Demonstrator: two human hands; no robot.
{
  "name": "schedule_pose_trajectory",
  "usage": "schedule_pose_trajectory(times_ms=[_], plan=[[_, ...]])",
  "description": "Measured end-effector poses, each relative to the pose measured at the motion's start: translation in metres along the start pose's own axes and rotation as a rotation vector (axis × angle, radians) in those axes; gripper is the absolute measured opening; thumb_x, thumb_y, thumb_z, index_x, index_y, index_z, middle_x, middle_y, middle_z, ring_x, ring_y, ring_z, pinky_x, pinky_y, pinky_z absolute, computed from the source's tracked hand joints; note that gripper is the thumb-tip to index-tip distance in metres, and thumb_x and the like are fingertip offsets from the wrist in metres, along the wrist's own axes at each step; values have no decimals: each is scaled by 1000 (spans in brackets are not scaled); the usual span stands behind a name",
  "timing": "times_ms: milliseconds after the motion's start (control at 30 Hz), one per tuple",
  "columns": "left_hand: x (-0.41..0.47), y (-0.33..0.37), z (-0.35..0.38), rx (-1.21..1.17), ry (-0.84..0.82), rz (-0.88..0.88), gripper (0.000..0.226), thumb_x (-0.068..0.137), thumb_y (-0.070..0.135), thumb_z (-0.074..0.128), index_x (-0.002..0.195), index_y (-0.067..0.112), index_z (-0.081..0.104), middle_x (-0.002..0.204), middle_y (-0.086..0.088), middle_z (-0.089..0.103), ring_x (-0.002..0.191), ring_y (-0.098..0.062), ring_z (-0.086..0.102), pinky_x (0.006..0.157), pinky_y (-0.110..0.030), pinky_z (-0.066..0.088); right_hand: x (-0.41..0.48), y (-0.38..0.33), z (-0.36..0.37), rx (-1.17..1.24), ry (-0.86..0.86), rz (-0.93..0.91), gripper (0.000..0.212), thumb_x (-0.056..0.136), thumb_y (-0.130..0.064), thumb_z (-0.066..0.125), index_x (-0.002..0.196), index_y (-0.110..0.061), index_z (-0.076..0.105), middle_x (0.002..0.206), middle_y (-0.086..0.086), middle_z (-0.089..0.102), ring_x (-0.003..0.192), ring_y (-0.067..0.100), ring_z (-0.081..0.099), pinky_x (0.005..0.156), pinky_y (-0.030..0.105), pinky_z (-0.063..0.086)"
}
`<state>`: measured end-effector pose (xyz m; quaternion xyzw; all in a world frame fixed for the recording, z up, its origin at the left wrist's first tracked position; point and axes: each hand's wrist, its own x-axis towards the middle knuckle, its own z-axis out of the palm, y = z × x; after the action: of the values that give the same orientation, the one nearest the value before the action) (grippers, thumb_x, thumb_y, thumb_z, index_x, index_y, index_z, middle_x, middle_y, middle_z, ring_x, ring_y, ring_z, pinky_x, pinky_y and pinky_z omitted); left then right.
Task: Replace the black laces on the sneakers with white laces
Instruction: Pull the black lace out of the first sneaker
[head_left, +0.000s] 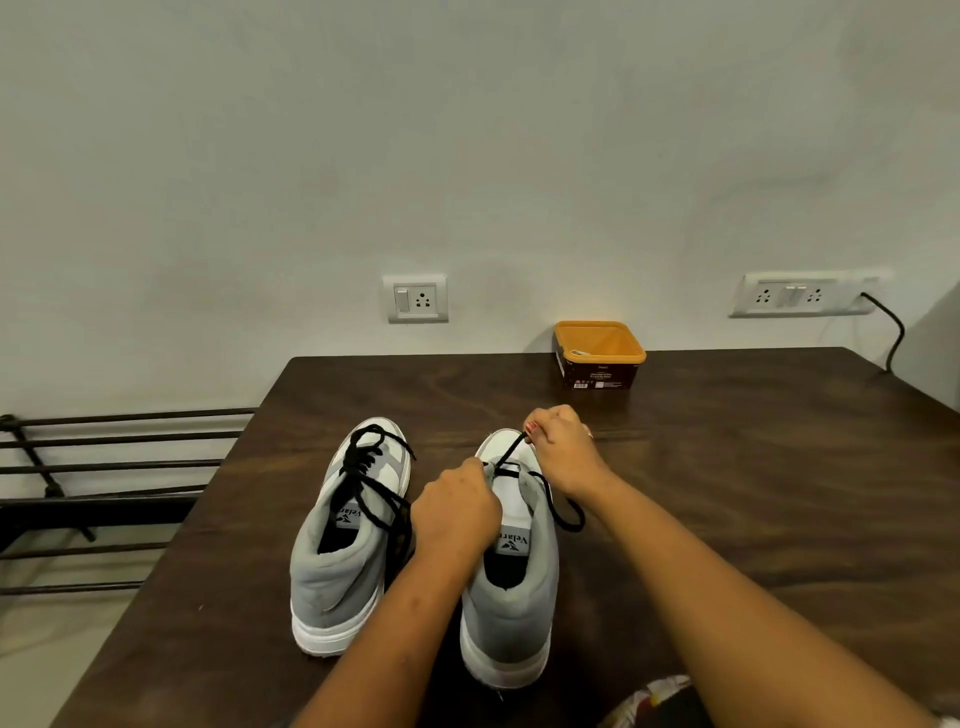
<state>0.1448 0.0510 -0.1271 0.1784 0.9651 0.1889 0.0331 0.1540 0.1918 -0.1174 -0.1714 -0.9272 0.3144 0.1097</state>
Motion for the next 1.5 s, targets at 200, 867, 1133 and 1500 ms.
schedule_pose_trajectory(times_ms=[200, 867, 1133, 1500], plan=[[0, 4, 2, 55, 19, 11, 25, 96, 16, 34, 115, 12, 49, 119, -13, 59, 109, -34, 56, 77, -36, 41, -2, -15, 18, 508, 68, 157, 27, 102, -13, 32, 85, -15, 52, 98, 16, 62, 87, 25, 59, 79, 37, 49], [-3, -1, 3, 112, 45, 15, 22, 95, 14, 36, 112, 12, 49, 115, -10, 61, 106, -31, 58, 72, -35, 41, 3, -25, 8, 872, 109, 395, 28, 99, -9, 24, 78, -15, 42, 66, 2, 38, 48, 11, 30, 40, 24, 29], [1, -9, 3, 74, 68, 4, 22, 96, 18, 36, 111, 12, 51, 112, -10, 63, 105, -31, 59, 74, -36, 43, -8, -27, 5, -343, -287, -105, 26, 88, -35, 64, 104, -15, 67, 105, 6, 66, 95, 24, 62, 77, 33, 50], [5, -13, 5, 66, 65, -15, 23, 97, 18, 34, 111, 11, 50, 115, -12, 62, 107, -33, 58, 71, -35, 38, -8, -22, 2, 268, -183, -5, 29, 102, -18, 40, 76, -17, 53, 85, 9, 53, 69, 13, 45, 59, 21, 36]])
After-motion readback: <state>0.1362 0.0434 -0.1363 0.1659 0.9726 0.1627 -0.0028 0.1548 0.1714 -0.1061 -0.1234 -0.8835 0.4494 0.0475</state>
